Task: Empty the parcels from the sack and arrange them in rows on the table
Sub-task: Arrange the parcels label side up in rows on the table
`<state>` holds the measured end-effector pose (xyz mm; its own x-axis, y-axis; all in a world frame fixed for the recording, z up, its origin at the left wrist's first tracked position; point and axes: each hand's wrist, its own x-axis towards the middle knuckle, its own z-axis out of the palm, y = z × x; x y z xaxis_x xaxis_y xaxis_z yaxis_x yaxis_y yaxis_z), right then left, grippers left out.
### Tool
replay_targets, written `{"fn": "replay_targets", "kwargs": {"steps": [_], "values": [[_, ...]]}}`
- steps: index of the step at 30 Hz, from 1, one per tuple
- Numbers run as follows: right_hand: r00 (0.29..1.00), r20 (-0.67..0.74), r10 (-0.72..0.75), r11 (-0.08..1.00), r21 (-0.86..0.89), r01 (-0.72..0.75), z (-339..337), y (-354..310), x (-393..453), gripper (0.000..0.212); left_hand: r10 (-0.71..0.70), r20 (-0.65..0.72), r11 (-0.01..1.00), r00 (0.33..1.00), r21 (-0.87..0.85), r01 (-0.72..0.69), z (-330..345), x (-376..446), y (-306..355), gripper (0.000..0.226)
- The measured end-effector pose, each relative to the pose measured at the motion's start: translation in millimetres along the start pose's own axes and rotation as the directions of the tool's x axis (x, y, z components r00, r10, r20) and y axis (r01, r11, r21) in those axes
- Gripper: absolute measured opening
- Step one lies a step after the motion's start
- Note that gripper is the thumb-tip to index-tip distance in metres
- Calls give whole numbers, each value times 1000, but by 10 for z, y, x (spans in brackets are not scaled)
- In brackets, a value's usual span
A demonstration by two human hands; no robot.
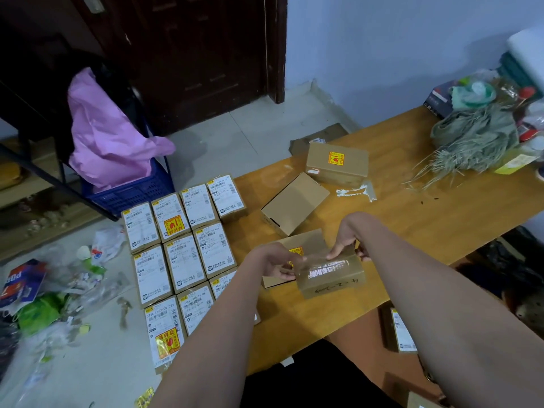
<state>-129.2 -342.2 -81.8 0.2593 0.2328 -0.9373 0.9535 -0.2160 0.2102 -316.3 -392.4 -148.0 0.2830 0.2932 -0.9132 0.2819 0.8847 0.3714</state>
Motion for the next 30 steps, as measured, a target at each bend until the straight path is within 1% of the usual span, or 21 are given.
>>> {"fn": "replay_targets", "kwargs": {"steps": [1,3,6,7,9,10,11,13,14,16,17,18,20,21,23,24,25,27,30], "values": [[1000,21,-5,999,32,4,-33,-33,18,58,-1,11,1000,1000,-23,1,-36,-18,-2,52],[999,28,-25,996,81,23,-114,-116,46,64,23,27,998,999,-67,-21,-116,-63,-6,53],[995,-29,-92,978,184,96,-266,-249,130,68,80,28,989,996,-124,-76,-249,-132,-9,41],[989,-66,-130,967,214,141,-312,-299,136,68,107,26,986,994,-128,-103,-293,-160,-5,35],[951,-175,-257,928,231,293,-380,-388,122,70,153,7,979,988,-135,-151,-367,-207,10,29],[923,-216,-319,901,234,366,-400,-428,91,73,173,-23,973,985,-153,-174,-405,-224,16,29],[898,-246,-366,871,251,423,-416,-461,74,77,197,-74,961,978,-182,-207,-441,-238,17,34],[866,-281,-414,819,300,489,-442,-523,83,79,260,-216,938,941,-177,-299,-523,-244,28,55],[854,-301,-425,796,325,511,-455,-558,115,80,302,-280,926,911,-138,-350,-559,-251,39,61],[823,-344,-452,721,402,565,-477,-622,171,80,396,-394,887,829,-68,-456,-607,-246,62,62],[812,-359,-461,654,481,584,-482,-663,193,78,444,-455,861,772,-20,-508,-631,-241,70,60],[808,-363,-465,579,566,587,-485,-705,210,76,492,-523,836,696,60,-545,-661,-221,81,60],[817,-361,-449,446,703,555,-502,-802,236,74,577,-614,788,539,244,-566,-709,-177,97,60],[831,-345,-437,395,756,522,-515,-858,258,76,601,-640,772,479,311,-554,-714,-158,103,60],[850,-278,-447,306,846,437,-547,-978,283,76,639,-665,745,386,410,-526,-717,-114,127,59],[843,-244,-479,248,884,397,-563,-1026,289,73,666,-660,723,347,458,-517,-714,-86,140,59],[829,-231,-509,190,910,369,-575,-1074,291,69,691,-651,702,315,501,-505,-700,-63,153,60],[817,-268,-511,115,920,374,-601,-1164,327,63,714,-640,684,286,549,-479,-683,-15,168,61],[817,-341,-464,57,910,412,-669,-1263,401,58,688,-663,703,297,504,-502,-697,41,209,62]]}}
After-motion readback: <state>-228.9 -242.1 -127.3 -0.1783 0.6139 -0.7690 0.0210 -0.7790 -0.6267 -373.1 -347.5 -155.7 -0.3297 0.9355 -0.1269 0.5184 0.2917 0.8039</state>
